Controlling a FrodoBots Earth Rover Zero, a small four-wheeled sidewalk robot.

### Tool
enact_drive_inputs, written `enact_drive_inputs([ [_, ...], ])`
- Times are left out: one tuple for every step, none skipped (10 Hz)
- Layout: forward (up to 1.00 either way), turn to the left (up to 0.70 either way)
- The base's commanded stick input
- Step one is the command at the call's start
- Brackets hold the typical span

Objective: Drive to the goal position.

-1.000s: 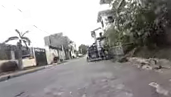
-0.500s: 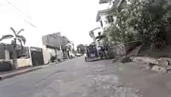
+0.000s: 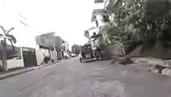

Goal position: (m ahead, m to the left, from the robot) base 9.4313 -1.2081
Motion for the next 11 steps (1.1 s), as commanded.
enact_drive_inputs([
  [1.00,0.00],
  [1.00,0.00],
  [1.00,0.00],
  [1.00,0.17],
  [1.00,0.32],
  [1.00,0.36],
  [1.00,0.25],
  [1.00,0.15],
  [1.00,0.05],
  [1.00,0.00],
  [1.00,0.00],
])
